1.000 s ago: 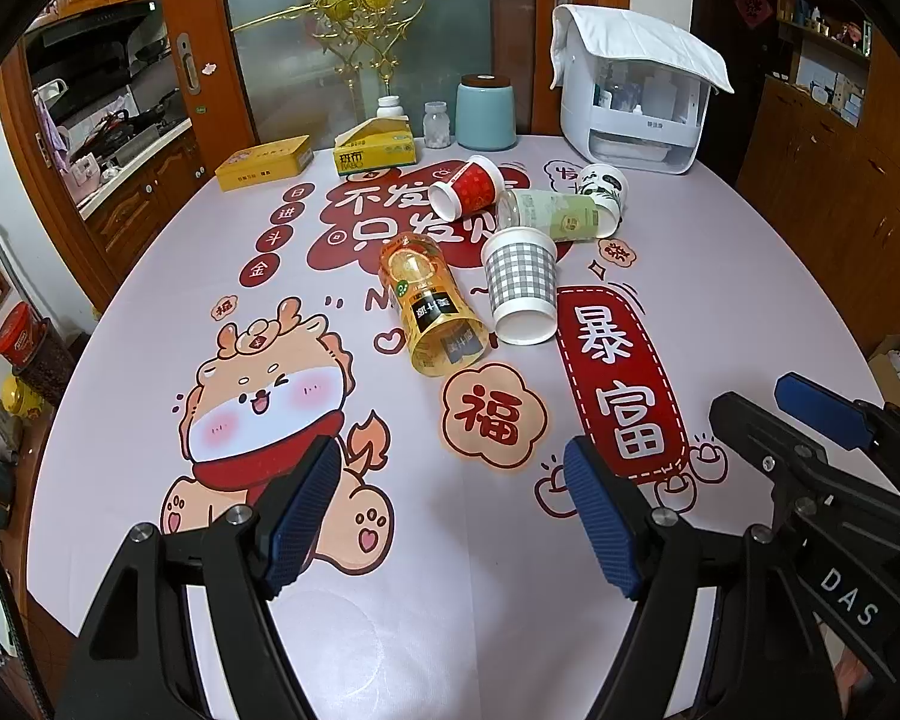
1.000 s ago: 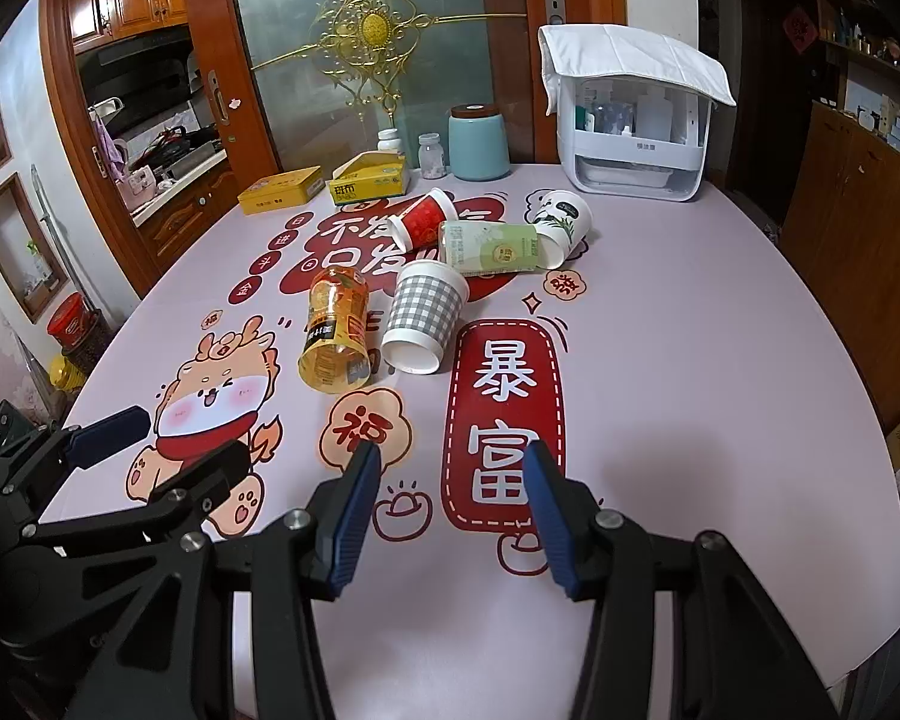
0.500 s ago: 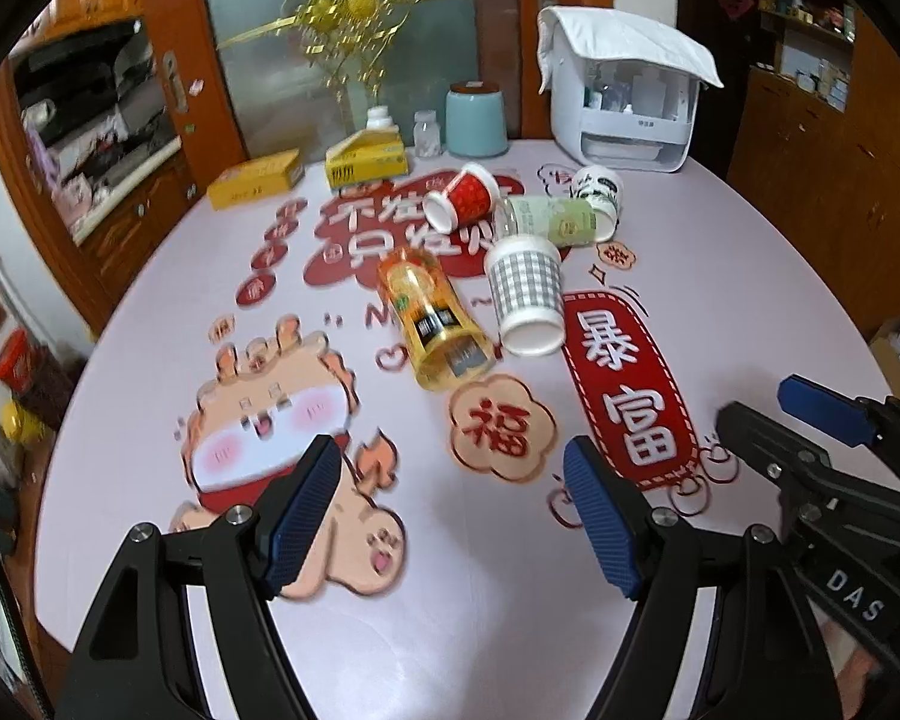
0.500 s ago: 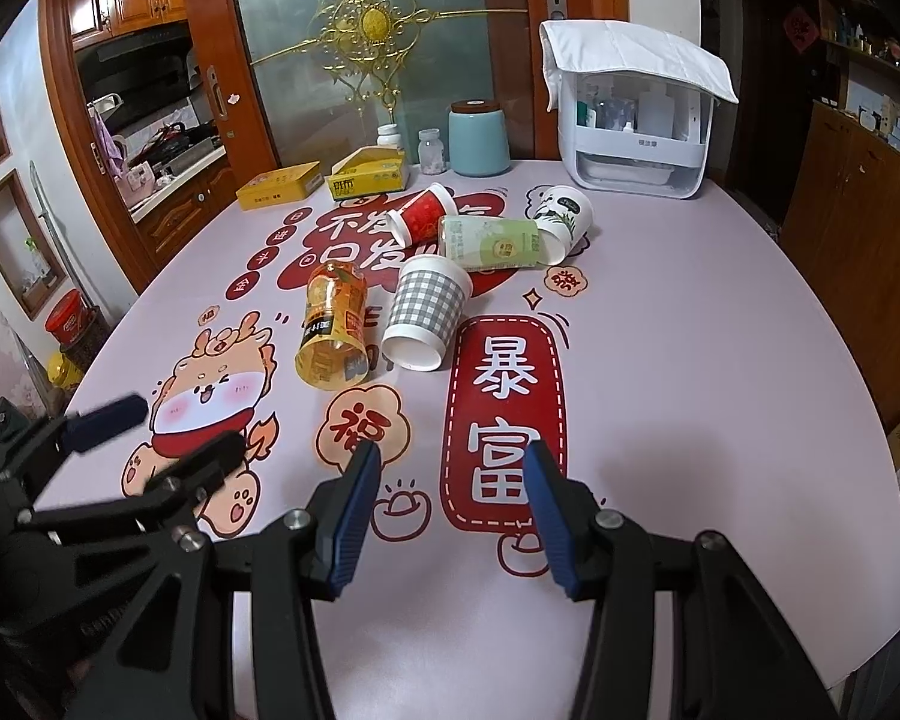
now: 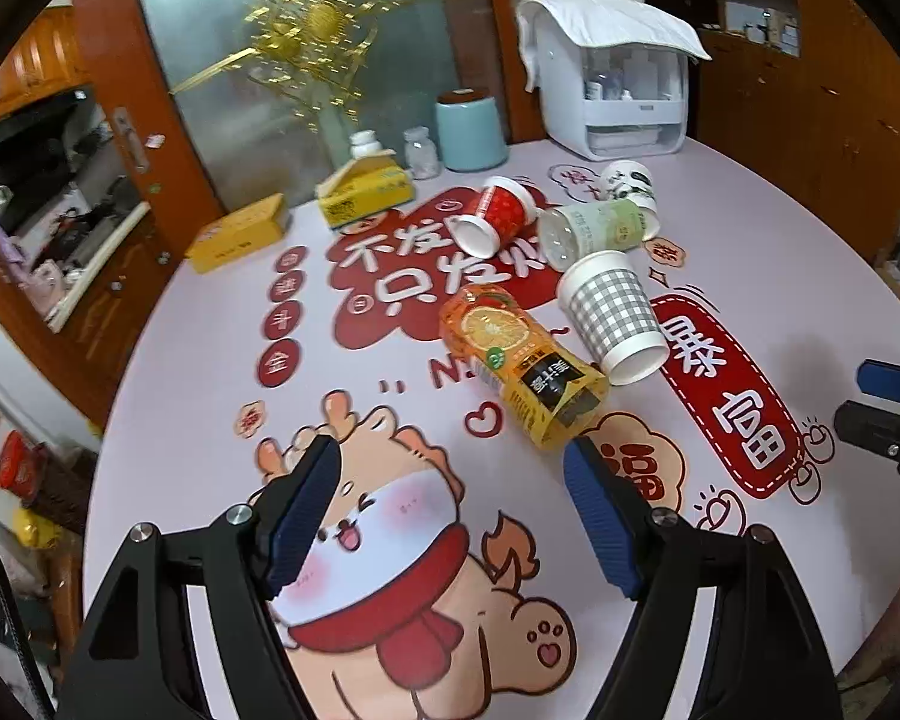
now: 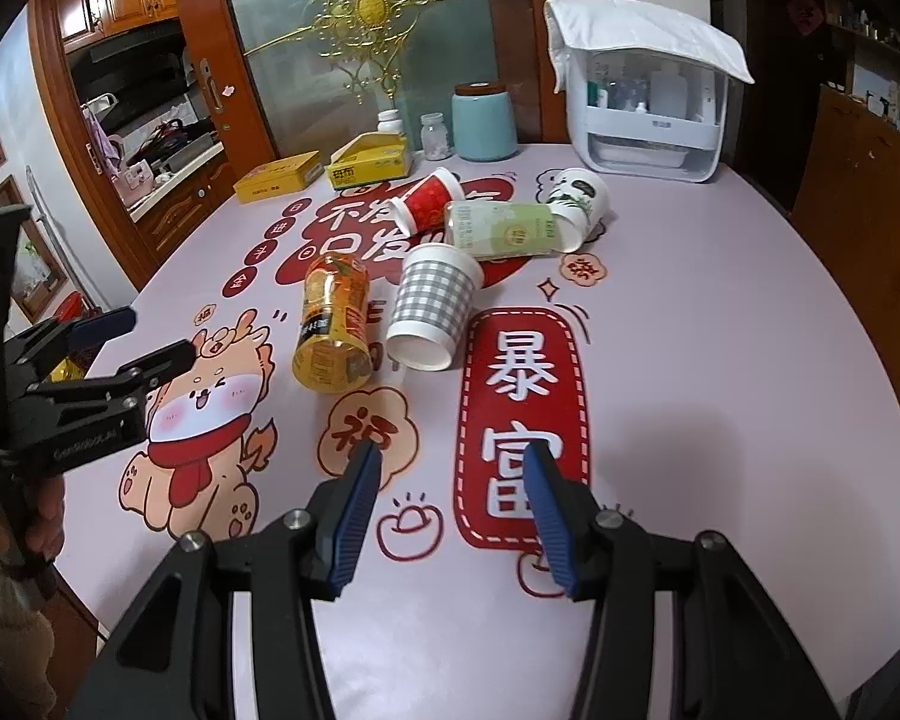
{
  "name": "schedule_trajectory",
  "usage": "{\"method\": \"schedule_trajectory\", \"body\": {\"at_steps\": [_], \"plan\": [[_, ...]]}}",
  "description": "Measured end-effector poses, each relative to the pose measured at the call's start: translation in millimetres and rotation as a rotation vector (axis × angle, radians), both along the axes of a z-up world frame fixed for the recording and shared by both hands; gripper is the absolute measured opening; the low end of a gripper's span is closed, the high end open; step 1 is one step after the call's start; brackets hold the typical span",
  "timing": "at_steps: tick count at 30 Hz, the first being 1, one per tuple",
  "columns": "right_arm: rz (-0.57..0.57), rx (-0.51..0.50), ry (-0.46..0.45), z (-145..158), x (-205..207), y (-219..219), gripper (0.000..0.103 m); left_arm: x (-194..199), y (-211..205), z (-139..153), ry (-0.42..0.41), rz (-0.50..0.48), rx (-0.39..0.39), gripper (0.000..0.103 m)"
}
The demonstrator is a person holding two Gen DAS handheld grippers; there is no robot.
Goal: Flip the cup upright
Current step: 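Move the left tool to the lying orange juice cup and close on it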
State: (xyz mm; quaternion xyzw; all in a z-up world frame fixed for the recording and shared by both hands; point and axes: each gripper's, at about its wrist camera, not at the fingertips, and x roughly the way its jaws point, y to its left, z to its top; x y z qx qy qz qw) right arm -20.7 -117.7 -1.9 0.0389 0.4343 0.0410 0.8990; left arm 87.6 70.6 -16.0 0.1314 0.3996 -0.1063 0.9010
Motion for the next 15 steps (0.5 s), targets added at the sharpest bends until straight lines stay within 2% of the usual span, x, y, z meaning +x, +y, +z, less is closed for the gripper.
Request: {"method": "schedule_trajectory", "body": {"at_steps": [5, 8, 12, 15], "plan": [[0.008, -0.003, 0.007, -5.1, 10.8, 8.7, 0.050, 27.3, -10.3, -6.9, 0.008, -0.052, -0.011, 0.075], [0.015, 0.002, 0.016, -9.0, 14.3, 12.1, 0.050, 49.9, -15.8, -16.5, 0.082, -0.055, -0.045, 0.075], [0.011, -0.003, 0.038, -17.6, 19.3, 13.1, 0.050, 85.9, -17.5, -35.9, 0.248, -0.011, -0.213, 0.075], [-0.001, -0.001, 0.050, -22.6, 22.3, 10.1, 0.050, 98.7, -20.7, -47.6, 0.300, 0.036, -0.301, 0.075]]}}
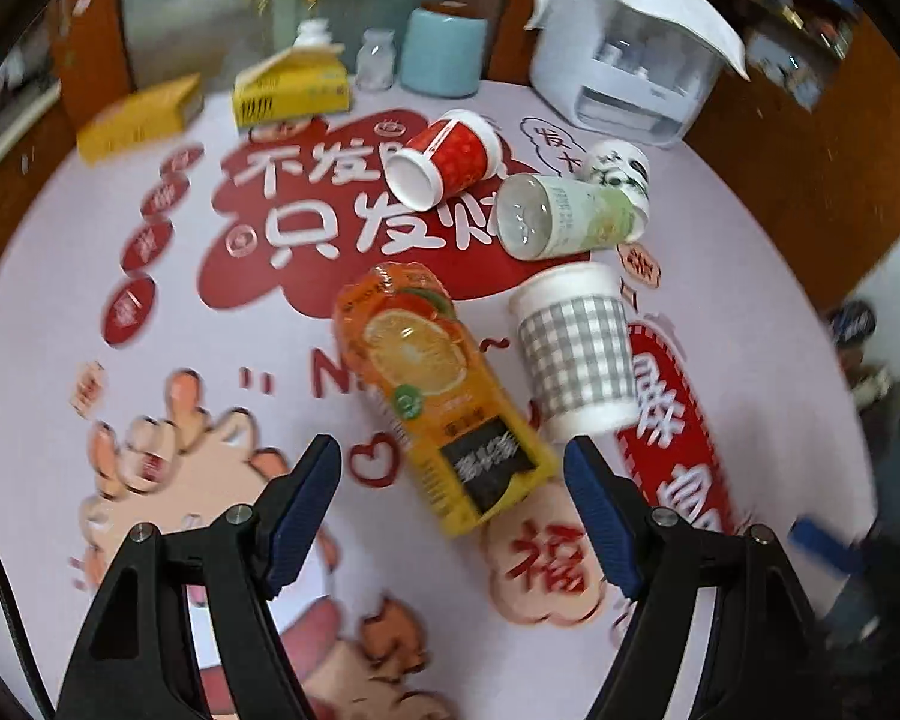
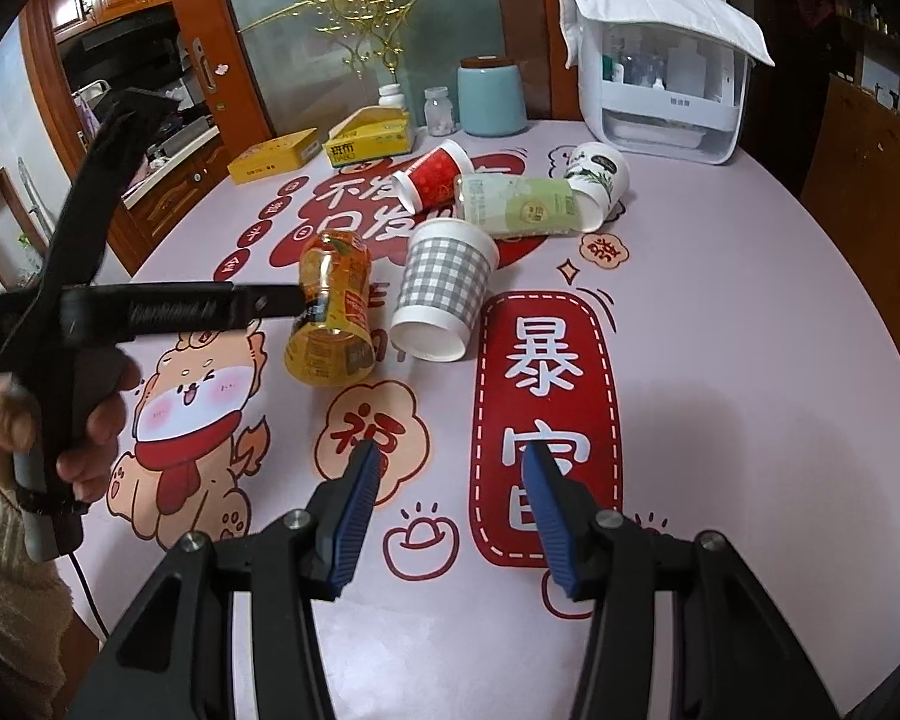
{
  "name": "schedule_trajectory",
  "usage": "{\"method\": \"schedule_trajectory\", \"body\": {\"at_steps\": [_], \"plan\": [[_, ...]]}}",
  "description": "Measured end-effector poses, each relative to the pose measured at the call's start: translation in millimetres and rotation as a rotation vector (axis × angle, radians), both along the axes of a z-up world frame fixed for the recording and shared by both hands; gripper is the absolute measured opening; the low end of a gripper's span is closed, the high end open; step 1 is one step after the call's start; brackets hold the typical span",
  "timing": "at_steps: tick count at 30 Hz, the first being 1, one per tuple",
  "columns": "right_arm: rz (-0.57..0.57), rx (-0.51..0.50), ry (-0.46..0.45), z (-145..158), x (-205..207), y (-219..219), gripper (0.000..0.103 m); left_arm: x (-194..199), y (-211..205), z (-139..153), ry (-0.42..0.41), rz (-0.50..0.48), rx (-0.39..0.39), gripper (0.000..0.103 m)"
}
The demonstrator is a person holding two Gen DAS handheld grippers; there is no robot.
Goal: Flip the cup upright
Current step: 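Move the left tool to the lying orange juice cup and close on it, then lift the orange cup with the left tool toward the right tool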
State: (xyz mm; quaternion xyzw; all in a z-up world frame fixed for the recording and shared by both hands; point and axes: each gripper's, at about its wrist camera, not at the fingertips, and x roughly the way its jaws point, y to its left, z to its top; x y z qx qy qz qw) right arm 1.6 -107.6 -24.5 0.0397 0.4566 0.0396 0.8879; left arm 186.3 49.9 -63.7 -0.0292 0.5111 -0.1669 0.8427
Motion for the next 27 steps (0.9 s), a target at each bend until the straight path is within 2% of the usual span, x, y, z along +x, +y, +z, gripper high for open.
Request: {"method": "schedule_trajectory", "body": {"at_steps": [3, 8, 16, 18, 19, 20, 22, 27], "plan": [[-0.007, 0.001, 0.007, -3.4, 0.8, -2.7, 0.050, 8.9, -5.7, -11.7, 0.047, 0.053, -0.031, 0.075], [-0.009, 0.002, 0.013, -6.5, 3.3, -5.4, 0.050, 18.8, -16.1, -32.0, 0.131, 0.138, -0.006, 0.075], [-0.012, 0.014, 0.019, -9.8, 4.9, -9.7, 0.050, 22.5, -15.9, -39.5, 0.157, 0.218, 0.009, 0.075], [-0.011, 0.015, 0.018, -9.7, 4.7, -10.2, 0.050, 23.7, -13.4, -42.1, 0.167, 0.230, 0.007, 0.071], [-0.010, 0.015, 0.016, -9.8, 4.5, -10.4, 0.049, 24.6, -12.2, -44.1, 0.174, 0.233, 0.006, 0.062], [-0.009, 0.016, 0.015, -9.7, 4.2, -10.9, 0.050, 25.3, -11.5, -46.3, 0.185, 0.232, 0.006, 0.057], [-0.008, 0.021, 0.015, -9.4, 3.8, -11.7, 0.049, 24.9, -9.1, -45.8, 0.175, 0.223, -0.003, 0.057], [-0.012, 0.022, 0.010, -8.0, 3.2, -13.7, 0.050, 10.6, -12.0, -43.4, 0.147, 0.154, 0.054, 0.055]]}}
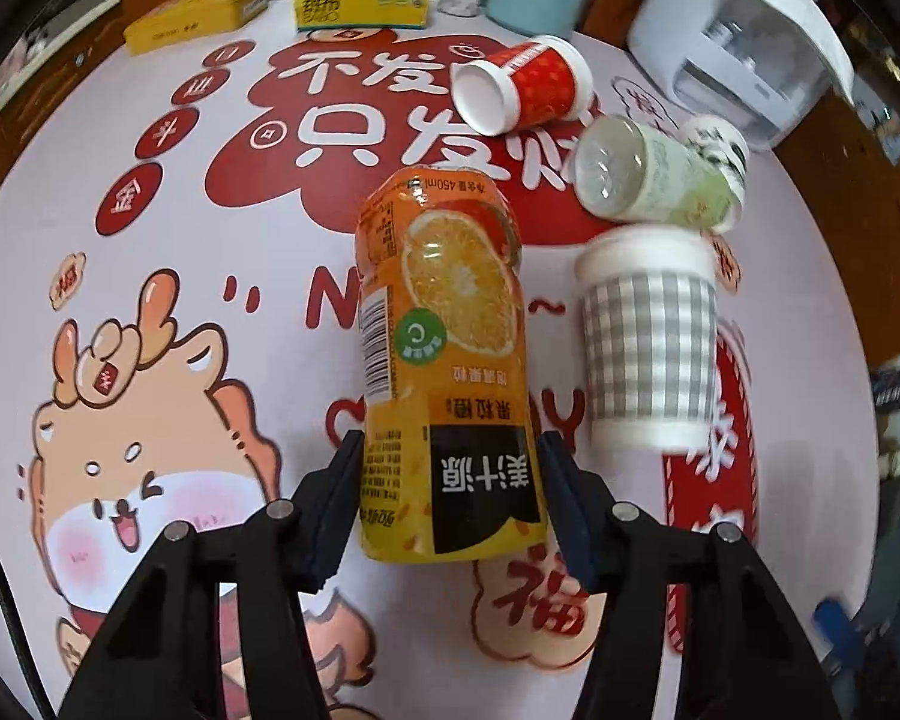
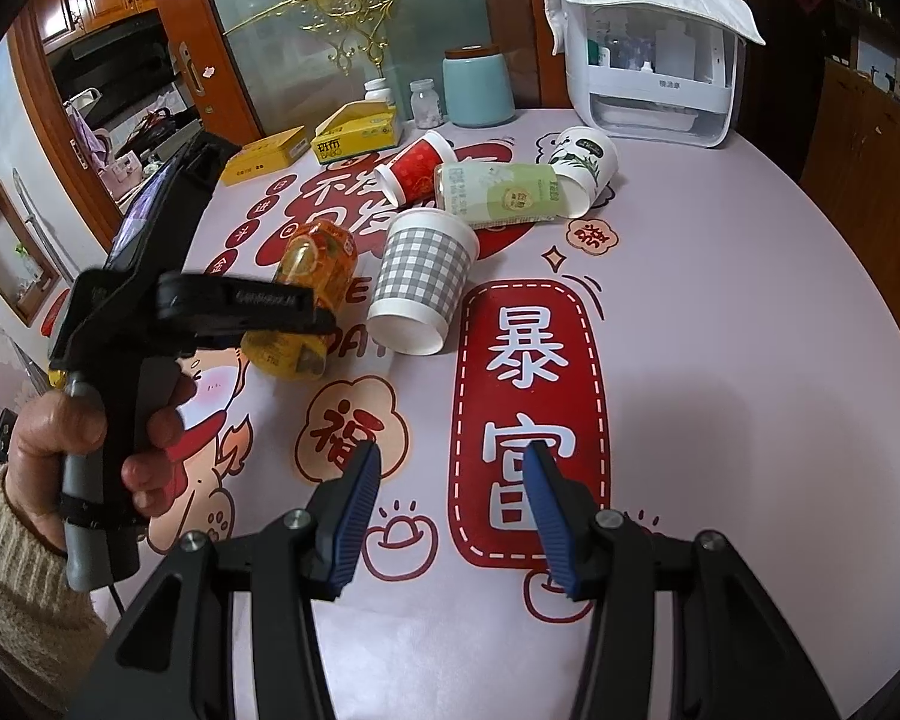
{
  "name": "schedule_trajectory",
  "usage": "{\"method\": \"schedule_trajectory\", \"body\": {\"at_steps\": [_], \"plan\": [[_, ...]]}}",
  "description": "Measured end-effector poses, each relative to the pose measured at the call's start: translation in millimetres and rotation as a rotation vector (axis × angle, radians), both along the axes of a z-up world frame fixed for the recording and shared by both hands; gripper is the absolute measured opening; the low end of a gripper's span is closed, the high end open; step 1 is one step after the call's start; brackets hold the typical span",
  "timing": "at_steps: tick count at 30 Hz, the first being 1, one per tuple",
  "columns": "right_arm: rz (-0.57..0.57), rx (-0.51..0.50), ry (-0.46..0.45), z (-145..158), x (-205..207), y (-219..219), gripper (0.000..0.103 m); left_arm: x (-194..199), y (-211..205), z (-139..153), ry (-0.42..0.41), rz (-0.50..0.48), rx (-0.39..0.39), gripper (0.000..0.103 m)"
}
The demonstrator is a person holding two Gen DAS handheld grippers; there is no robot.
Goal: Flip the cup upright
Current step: 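Lift the orange cup with the left tool toward the right tool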
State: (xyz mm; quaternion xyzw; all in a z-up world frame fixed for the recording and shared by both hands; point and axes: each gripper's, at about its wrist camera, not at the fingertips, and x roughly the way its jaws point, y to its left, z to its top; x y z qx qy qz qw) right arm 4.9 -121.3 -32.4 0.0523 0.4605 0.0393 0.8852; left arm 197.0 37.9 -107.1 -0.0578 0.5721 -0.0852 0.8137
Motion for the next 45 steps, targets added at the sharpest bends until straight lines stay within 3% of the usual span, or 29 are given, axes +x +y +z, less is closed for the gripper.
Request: {"method": "schedule_trajectory", "body": {"at_steps": [10, 23, 29, 37, 45], "plan": [[-0.003, 0.000, -0.009, 5.4, -5.2, -2.5, 0.050, -65.1, -9.3, 10.7, -0.076, -0.284, 0.122, 0.055], [0.006, -0.018, 0.003, 2.3, -18.0, -3.4, 0.050, -154.0, -55.4, 10.7, -0.236, -0.828, 0.216, 0.056], [0.006, -0.016, 0.028, -6.3, -22.0, -9.0, 0.049, -172.9, -67.0, 5.3, -0.326, -1.045, 0.333, 0.057], [0.012, -0.006, 0.047, -15.1, -24.6, -11.7, 0.050, -161.8, -67.0, 2.3, -0.417, -1.163, 0.381, 0.057], [0.077, -0.004, 0.028, -13.2, -24.7, -1.8, 0.050, -138.8, -66.1, 5.9, -0.324, -1.143, 0.303, 0.059]]}}
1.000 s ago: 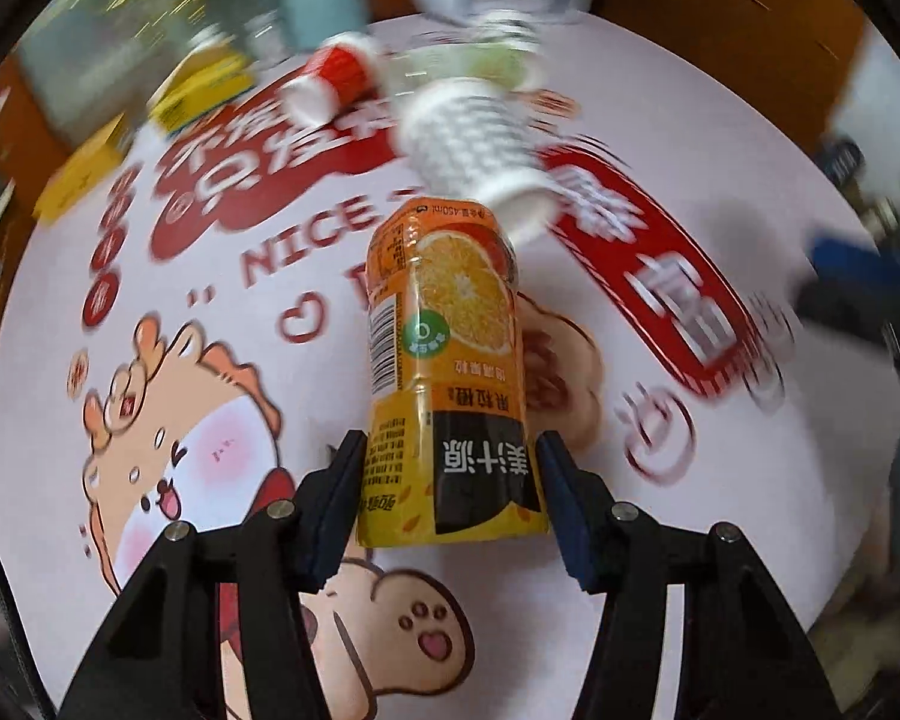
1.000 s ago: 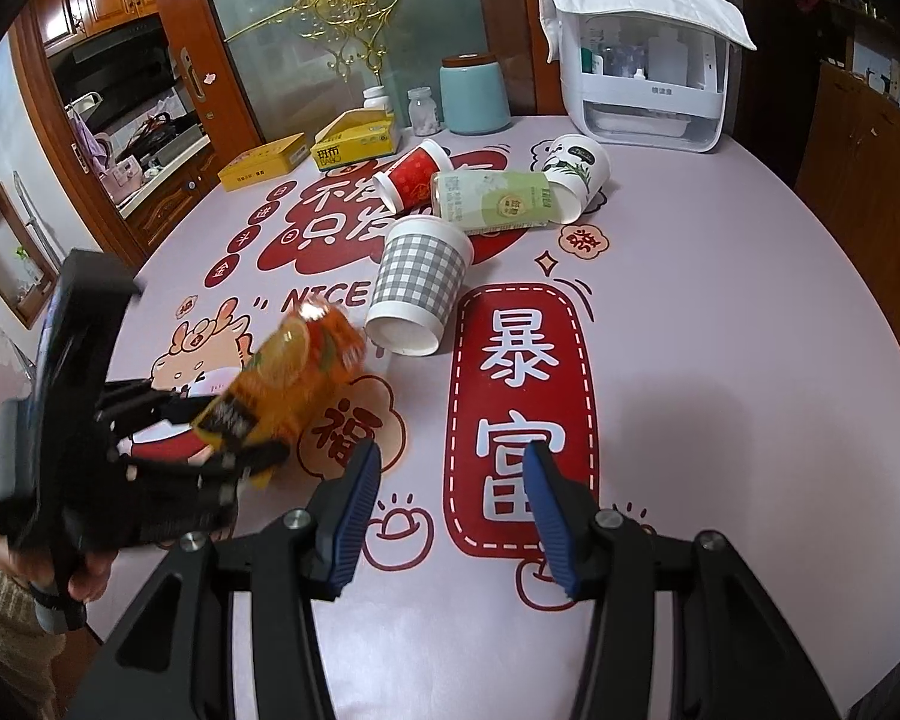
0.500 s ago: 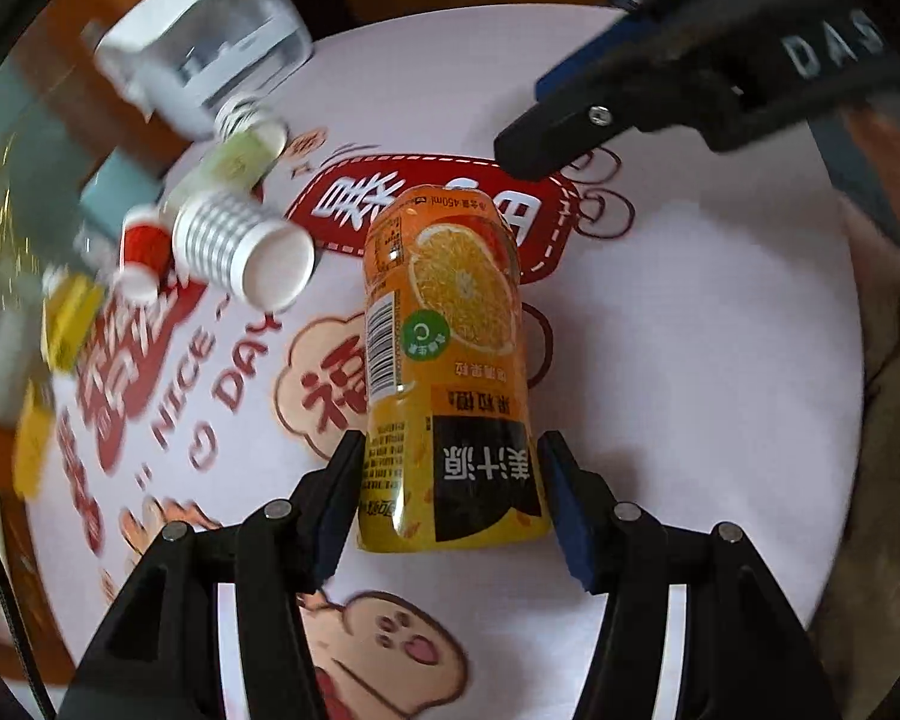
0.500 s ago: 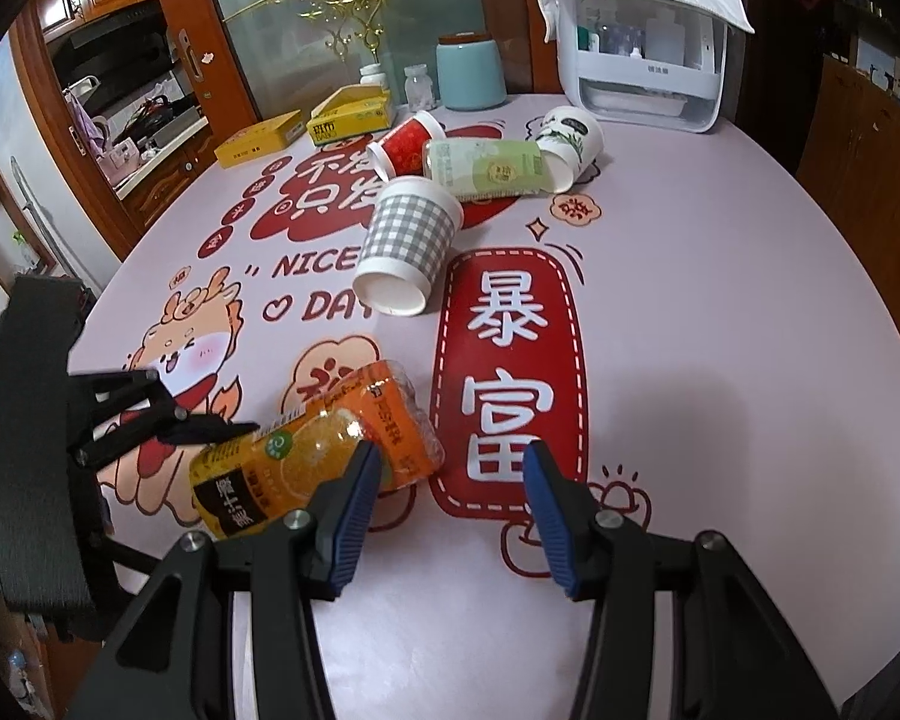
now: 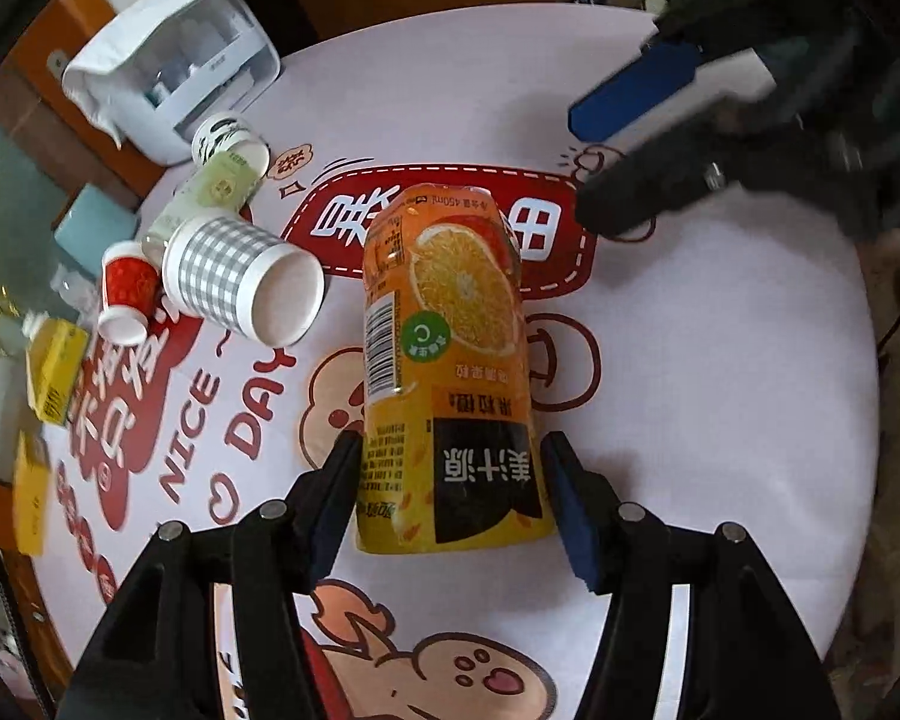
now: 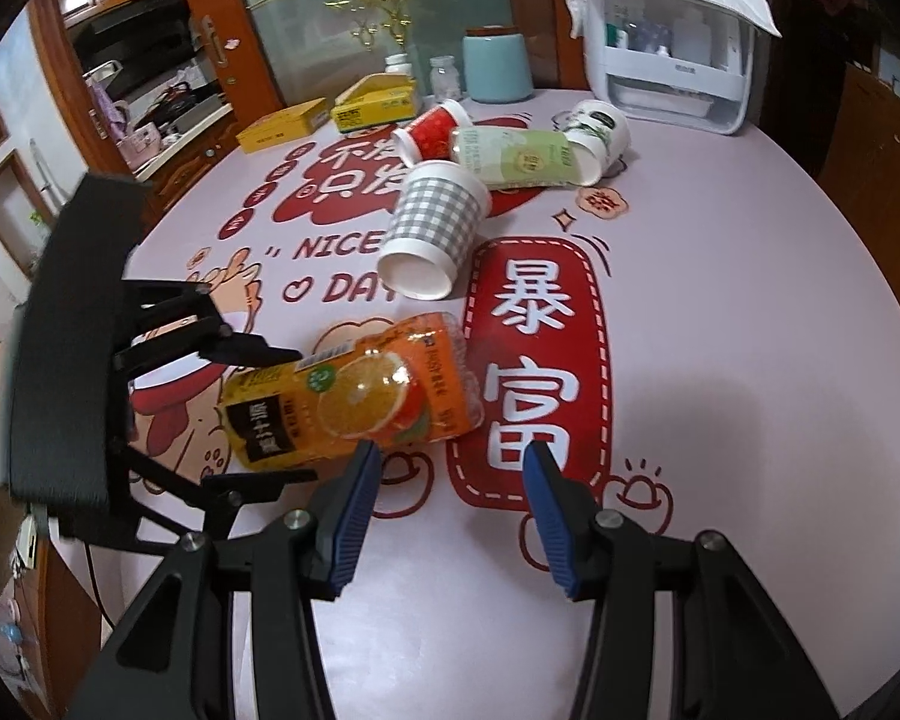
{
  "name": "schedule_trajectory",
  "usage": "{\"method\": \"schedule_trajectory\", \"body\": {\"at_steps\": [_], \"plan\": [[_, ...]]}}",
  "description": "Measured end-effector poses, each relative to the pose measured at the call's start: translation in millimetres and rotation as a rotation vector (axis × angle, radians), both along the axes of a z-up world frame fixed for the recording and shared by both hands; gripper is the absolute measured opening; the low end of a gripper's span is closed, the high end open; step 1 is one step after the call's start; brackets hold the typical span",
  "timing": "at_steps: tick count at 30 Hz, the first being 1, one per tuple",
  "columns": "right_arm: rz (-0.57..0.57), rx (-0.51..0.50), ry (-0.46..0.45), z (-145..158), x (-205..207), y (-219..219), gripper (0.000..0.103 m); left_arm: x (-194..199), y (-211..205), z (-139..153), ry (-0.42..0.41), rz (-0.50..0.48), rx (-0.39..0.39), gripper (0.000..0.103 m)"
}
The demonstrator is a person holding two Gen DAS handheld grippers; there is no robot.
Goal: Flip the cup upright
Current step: 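Lift the orange cup with the left tool toward the right tool, then grasp the orange cup with the right tool while the left tool releases it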
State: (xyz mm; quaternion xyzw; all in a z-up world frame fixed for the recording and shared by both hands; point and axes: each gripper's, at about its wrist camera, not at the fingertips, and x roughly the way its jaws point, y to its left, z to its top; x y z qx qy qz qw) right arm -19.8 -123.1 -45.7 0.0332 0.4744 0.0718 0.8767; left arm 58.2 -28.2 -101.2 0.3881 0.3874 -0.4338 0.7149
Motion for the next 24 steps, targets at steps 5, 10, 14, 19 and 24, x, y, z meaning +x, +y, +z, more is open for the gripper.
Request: {"method": "schedule_trajectory", "body": {"at_steps": [5, 10, 14, 19, 24], "plan": [[0.090, -0.027, -0.029, 2.2, 1.6, 12.1, 0.050, -0.2, 11.6, 16.4, 0.001, 0.064, -0.074, 0.075], [0.194, -0.065, -0.062, 5.2, 6.4, 23.9, 0.051, -0.1, 22.5, 29.0, 0.026, 0.156, -0.118, 0.075], [0.301, -0.113, -0.098, 8.8, 10.7, 34.0, 0.055, 4.7, 31.8, 31.5, 0.063, 0.257, -0.133, 0.075], [0.482, -0.167, -0.138, 9.0, 17.7, 46.3, 0.063, 12.9, 42.2, 28.3, 0.126, 0.399, -0.166, 0.075], [0.651, -0.288, -0.153, 1.0, 22.7, 60.9, 0.063, 16.1, 51.6, 28.8, 0.183, 0.521, -0.219, 0.075]]}}
